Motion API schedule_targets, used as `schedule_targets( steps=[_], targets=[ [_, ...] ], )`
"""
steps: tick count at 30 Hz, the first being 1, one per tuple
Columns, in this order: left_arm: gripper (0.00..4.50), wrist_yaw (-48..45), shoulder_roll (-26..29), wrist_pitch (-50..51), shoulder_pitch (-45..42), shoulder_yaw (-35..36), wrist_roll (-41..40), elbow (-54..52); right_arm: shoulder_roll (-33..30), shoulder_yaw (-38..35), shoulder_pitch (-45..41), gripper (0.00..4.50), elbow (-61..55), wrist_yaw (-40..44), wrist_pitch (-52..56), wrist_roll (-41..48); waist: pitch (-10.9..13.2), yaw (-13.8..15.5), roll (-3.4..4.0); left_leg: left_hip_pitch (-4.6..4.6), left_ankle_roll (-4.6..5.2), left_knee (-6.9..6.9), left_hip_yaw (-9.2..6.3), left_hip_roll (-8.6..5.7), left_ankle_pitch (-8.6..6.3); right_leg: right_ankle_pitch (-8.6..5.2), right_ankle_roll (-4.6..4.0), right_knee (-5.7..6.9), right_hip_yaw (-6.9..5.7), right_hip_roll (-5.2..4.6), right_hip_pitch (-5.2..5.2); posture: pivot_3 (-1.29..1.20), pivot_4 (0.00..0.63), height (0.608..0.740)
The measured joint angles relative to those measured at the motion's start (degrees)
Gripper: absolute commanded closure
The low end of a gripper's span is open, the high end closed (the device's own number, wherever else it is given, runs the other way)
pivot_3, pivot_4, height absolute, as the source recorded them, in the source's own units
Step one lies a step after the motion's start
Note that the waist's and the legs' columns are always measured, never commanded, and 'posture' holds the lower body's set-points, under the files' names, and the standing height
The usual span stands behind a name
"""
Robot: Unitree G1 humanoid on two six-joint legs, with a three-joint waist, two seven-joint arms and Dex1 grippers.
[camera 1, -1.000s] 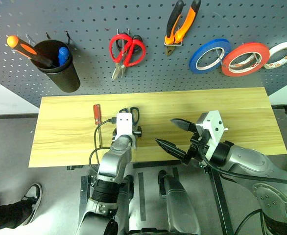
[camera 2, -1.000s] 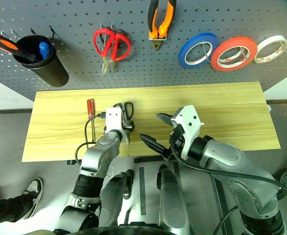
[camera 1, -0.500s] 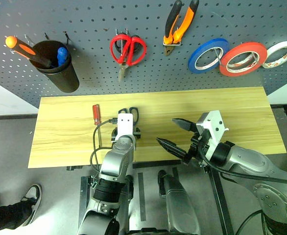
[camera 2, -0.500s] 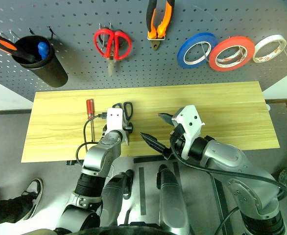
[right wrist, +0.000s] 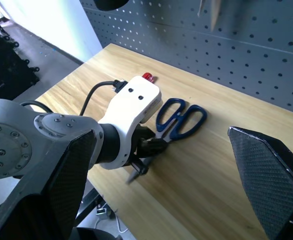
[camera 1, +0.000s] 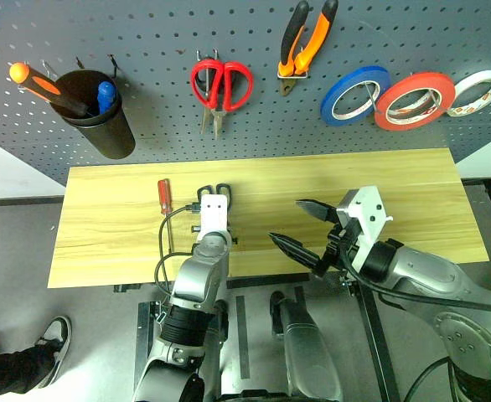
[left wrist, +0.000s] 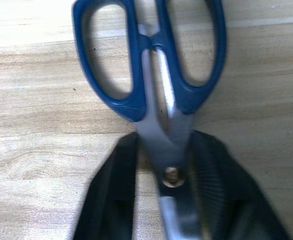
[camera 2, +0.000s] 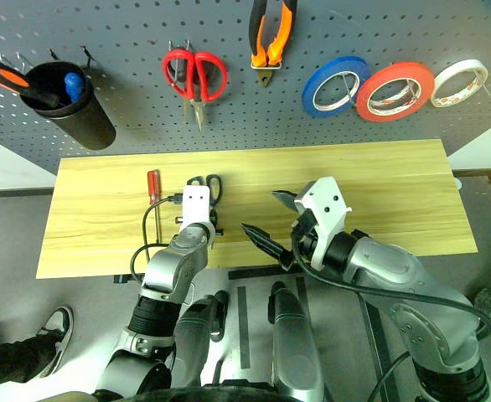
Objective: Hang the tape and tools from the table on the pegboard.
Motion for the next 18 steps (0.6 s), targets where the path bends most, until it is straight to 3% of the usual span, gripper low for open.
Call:
schedule_targets(
  steps=[10,18],
  targets=[
    [3.83,-1.0,0.1,-0.2,0.1,-0.2,0.2,0.0,0.0,0.1,-0.7,0.00,0.0,0.0,0.0,-0.2,0.0,0.1,0.00,0.03,-0.03,0.00,-0.01,0.00,0.01,0.01,0.02,-0.01,-0.01,0.00,0.05,0.01,0.417,0.740],
    [3.92,-8.2,4.7,-13.2,8.4,-8.5,1.5,-2.8,-0.1,0.1,-0.9,0.00,0.1,0.1,-0.1,-0.7,0.0,0.2,0.00,-0.07,-0.23,-0.04,-0.02,0.00,0.13,0.01,0.02,-0.17,0.01,-0.06,-0.02,0.01,0.409,0.740]
  ],
)
